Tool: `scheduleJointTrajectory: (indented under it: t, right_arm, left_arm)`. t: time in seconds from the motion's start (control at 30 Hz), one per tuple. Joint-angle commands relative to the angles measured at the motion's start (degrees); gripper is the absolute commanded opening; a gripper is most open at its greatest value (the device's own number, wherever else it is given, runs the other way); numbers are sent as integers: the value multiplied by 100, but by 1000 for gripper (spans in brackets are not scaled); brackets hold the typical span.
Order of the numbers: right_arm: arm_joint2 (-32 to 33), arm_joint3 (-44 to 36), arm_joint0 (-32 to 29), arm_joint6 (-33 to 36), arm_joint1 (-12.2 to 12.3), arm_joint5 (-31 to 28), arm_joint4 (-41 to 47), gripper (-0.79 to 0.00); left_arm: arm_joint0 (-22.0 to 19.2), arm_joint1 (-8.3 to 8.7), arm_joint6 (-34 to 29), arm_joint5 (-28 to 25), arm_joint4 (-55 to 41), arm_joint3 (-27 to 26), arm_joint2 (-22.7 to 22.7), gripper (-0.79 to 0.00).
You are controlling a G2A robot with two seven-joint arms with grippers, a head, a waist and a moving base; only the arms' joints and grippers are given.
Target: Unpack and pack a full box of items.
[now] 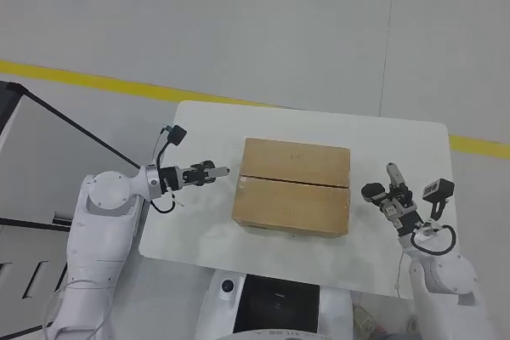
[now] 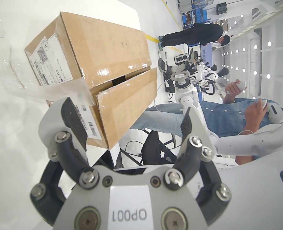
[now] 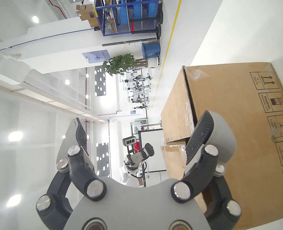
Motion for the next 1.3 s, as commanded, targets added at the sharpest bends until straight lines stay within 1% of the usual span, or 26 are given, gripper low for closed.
scheduleJointTrajectory:
  t: [0.0,0.07,0.23,0.47,0.73,0.83,0.97,1.27]
  right_arm:
    - [0,0,0,0,0,0,0,0]
    - [0,0,0,0,0,0,0,0]
    - [0,0,0,0,0,0,0,0]
    - [0,0,0,0,0,0,0,0]
    - [0,0,0,0,0,0,0,0]
    - [0,0,0,0,0,0,0,0]
    - [0,0,0,0,0,0,0,0]
    - [0,0,0,0,0,0,0,0]
  left_arm:
    - [-34,-15,182,-23,-30,109,228,0]
    - [-58,-17,166,-51,-160,203,355,0]
    - [-140,-9,327,-133,-145,451,584,0]
    - [-152,27,372,-143,-176,554,754,0]
    - [-241,51,125,-37,-835,699,933,0]
    - [-219,67,119,-19,-904,664,981,0]
    - [-222,76,-10,93,-1371,707,1034,0]
    - [-332,139,-507,159,-2425,995,881,0]
